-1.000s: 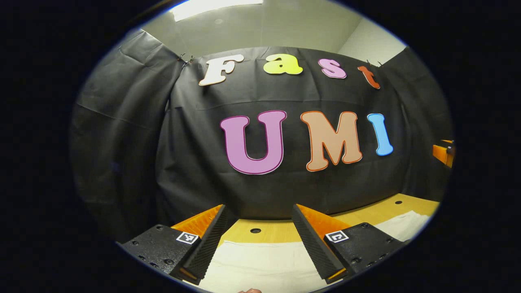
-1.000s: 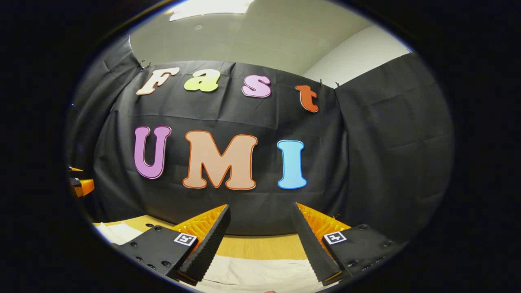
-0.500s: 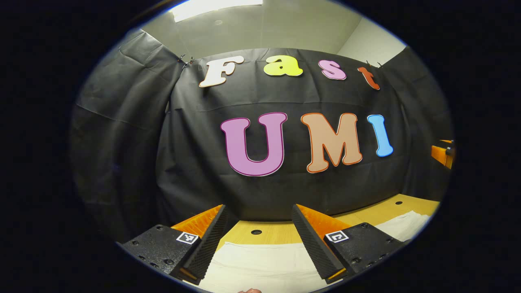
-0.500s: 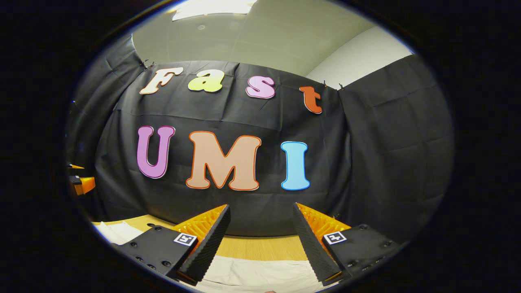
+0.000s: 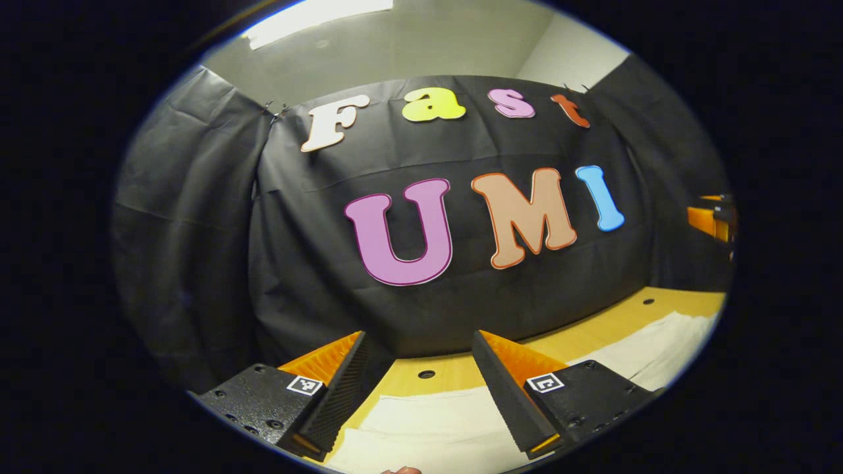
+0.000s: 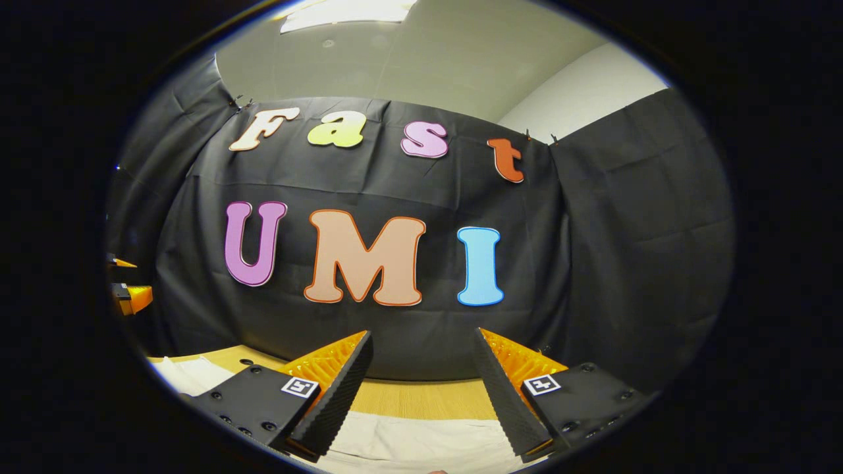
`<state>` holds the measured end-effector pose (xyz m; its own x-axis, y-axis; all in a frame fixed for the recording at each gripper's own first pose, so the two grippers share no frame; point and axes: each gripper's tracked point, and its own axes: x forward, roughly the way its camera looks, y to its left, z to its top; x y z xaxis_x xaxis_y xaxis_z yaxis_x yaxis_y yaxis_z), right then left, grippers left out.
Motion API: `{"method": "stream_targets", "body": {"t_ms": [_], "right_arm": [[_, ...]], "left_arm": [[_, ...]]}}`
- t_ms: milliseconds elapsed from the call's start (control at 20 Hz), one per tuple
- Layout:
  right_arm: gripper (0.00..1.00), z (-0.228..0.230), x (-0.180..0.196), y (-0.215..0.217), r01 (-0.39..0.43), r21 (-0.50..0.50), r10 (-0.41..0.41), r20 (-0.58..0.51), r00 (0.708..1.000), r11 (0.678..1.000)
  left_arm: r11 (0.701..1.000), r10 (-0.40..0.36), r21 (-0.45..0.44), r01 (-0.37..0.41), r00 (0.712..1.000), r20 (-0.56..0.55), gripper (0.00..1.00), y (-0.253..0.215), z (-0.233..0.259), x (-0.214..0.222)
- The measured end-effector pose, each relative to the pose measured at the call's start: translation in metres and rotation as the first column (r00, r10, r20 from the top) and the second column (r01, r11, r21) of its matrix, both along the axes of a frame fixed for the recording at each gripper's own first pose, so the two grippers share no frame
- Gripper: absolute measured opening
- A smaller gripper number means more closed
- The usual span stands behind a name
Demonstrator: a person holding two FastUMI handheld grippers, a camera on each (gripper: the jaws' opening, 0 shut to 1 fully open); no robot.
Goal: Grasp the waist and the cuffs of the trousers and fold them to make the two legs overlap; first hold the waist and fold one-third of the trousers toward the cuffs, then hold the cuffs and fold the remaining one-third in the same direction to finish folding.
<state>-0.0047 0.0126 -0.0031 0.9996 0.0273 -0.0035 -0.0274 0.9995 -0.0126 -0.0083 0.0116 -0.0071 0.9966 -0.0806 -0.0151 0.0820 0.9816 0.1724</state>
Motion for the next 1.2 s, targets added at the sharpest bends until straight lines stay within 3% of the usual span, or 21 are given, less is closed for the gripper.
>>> {"method": "stream_targets", "body": {"t_ms": [300, 450, 550, 750, 900, 1000, 1200], "right_arm": [[0.97, -0.004, 0.001, 0.001, 0.000, 0.004, 0.000, -0.005, 1.000, 1.000], [0.97, -0.008, 0.001, 0.001, -0.003, 0.001, 0.003, -0.008, 1.000, 1.000], [0.96, -0.012, 0.001, 0.000, -0.002, -0.003, 0.002, -0.013, 1.000, 1.000], [0.96, -0.021, 0.000, -0.005, 0.004, -0.021, -0.004, -0.033, 0.999, 1.000], [0.97, -0.026, 0.001, -0.007, 0.009, -0.007, -0.010, -0.048, 0.999, 1.000], [0.97, -0.028, 0.002, -0.008, 0.011, -0.008, -0.012, -0.053, 0.999, 1.000], [0.97, -0.035, -0.001, -0.010, 0.011, -0.021, -0.012, -0.067, 0.998, 1.000]], "left_arm": [[0.976, -0.067, 0.200, 0.082, 0.995, -0.079, 0.96, 0.007, -0.037, -0.011], [0.924, -0.105, 0.352, 0.150, 0.984, -0.144, 0.96, 0.011, -0.065, -0.019], [0.886, -0.150, 0.405, 0.226, 0.966, -0.210, 0.96, 0.010, -0.092, -0.027], [0.795, -0.209, 0.473, 0.379, 0.904, -0.372, 0.97, 0.014, -0.145, -0.051], [0.697, -0.236, 0.516, 0.498, 0.839, -0.491, 0.97, 0.018, -0.184, -0.074], [0.628, -0.235, 0.547, 0.554, 0.805, -0.545, 0.97, 0.026, -0.206, -0.087], [0.541, -0.199, 0.537, 0.647, 0.719, -0.665, 0.97, 0.050, -0.248, -0.117]]}}
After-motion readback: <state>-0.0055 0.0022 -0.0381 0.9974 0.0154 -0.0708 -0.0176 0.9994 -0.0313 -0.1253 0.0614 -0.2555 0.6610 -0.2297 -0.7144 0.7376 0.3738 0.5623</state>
